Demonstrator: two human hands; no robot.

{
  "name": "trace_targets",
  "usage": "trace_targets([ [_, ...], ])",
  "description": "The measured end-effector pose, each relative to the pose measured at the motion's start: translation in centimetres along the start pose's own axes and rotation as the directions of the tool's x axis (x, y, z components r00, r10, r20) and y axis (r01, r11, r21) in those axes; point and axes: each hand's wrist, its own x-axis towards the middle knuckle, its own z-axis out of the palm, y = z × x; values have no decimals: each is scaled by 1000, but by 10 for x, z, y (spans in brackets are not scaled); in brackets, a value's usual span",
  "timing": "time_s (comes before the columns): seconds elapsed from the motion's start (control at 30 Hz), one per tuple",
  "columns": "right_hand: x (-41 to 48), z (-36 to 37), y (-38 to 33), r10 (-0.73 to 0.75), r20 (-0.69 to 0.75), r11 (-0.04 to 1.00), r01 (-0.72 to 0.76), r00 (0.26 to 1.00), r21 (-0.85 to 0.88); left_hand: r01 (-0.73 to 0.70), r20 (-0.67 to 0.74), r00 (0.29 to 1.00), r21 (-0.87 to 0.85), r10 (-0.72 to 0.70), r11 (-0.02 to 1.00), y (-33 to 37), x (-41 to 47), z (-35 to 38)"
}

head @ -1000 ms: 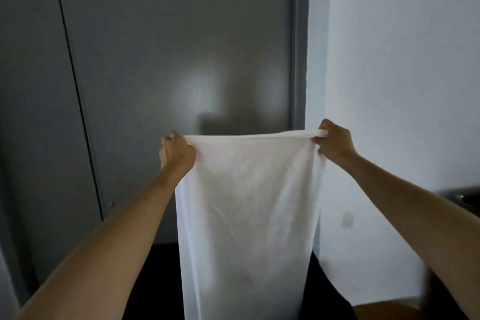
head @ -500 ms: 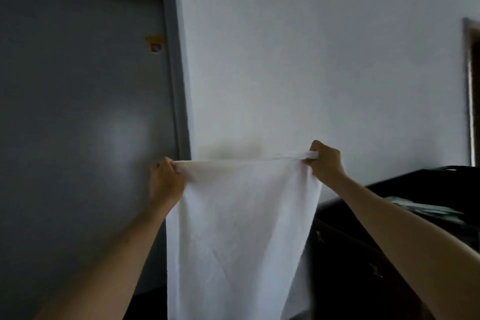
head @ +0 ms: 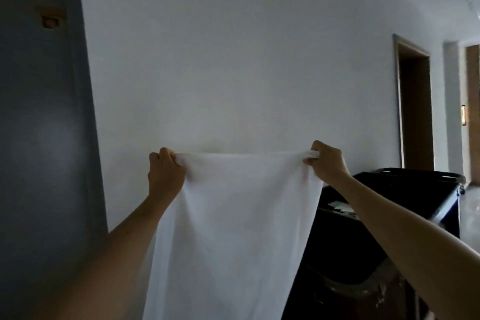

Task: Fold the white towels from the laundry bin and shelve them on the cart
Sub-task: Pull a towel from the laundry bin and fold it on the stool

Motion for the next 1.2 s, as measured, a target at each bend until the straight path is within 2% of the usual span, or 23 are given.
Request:
trace_targets([
  [0.27, 64, 9, 49, -9, 30, 999, 11, 1000, -37, 6, 84, 996, 85, -13, 996, 13, 20, 66],
  [0.47, 100, 27, 68, -91, 191, 991, 108, 977, -81, 156, 65, 982, 246, -177, 957, 8, 9, 84],
  [0.6, 119, 33, 68, -155, 222, 987, 162, 963, -18, 167, -8, 985, 338, -175, 926, 14, 9, 80],
  [0.77, 122, 51, 80, -200, 304, 978, 210, 932, -1, 204, -31, 977, 403, -210, 892, 6, -4, 70],
  [0.87, 122, 66, 83, -195, 349, 980, 197, 916, 32, 230, -38, 971, 444, -238, 866, 1, -12, 66],
  [1.0, 105, 107, 84, -171, 425, 984, 136, 889, 111, 272, -40, 952, 573, -304, 773, -20, -27, 65],
  [1.07, 97, 132, 80, -168, 431, 981, 109, 887, 158, 293, -44, 942, 586, -332, 756, -39, -26, 65],
  [1.2, 103, 178, 65, -194, 377, 971, 122, 906, 207, 319, -84, 943, 516, -323, 795, -72, -4, 66],
])
